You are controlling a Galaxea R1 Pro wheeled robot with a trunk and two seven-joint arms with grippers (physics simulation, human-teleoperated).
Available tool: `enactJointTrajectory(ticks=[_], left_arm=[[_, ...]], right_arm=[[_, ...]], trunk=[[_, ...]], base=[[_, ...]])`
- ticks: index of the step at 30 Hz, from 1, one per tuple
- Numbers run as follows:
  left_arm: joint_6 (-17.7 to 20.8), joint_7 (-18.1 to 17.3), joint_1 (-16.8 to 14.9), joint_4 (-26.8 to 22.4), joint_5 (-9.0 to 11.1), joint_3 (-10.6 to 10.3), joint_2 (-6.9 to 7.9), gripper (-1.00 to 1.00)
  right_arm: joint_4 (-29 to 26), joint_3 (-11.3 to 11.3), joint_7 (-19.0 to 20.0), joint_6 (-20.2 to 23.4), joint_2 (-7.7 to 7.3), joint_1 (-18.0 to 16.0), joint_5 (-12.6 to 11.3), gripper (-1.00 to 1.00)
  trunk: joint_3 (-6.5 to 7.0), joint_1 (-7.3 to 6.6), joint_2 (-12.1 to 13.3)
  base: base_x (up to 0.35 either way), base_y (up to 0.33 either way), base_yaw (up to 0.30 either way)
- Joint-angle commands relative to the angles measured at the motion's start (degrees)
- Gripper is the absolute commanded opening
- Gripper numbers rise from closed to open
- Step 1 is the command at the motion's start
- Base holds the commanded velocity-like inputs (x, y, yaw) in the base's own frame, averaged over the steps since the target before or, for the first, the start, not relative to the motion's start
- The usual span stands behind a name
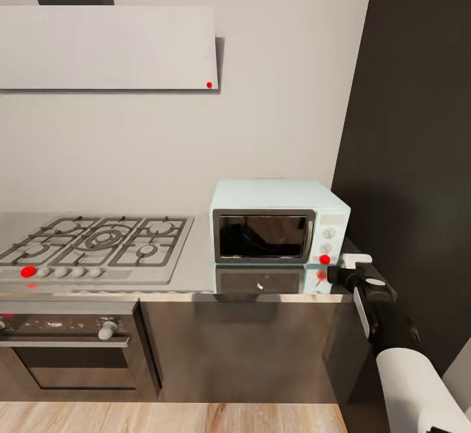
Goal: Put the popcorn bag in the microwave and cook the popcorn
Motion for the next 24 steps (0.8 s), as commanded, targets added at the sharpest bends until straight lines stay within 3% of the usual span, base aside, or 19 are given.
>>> enactJointTrajectory(ticks=[1,10,24], left_arm=[[-0.1,0.2,0.0,0.0,0.4,-0.5,0.0,1.0],[-0.1,0.2,0.0,0.0,0.4,-0.5,0.01,1.0],[-0.1,0.2,0.0,0.1,0.5,-0.4,0.11,1.0]], right_arm=[[-0.1,-0.2,0.5,0.2,-0.06,0.0,0.6,-1.0],[0.0,-0.1,0.3,0.1,-0.11,0.0,0.5,-1.0],[1.0,-0.1,0.3,0.0,-0.11,0.0,0.5,-1.0]], trunk=[[-0.07,0.0,0.0],[-0.07,0.0,0.0],[-0.07,0.0,0.0]], base=[[0.0,0.0,0.0],[0.014,0.0,0.0],[0.171,0.0,0.0]])
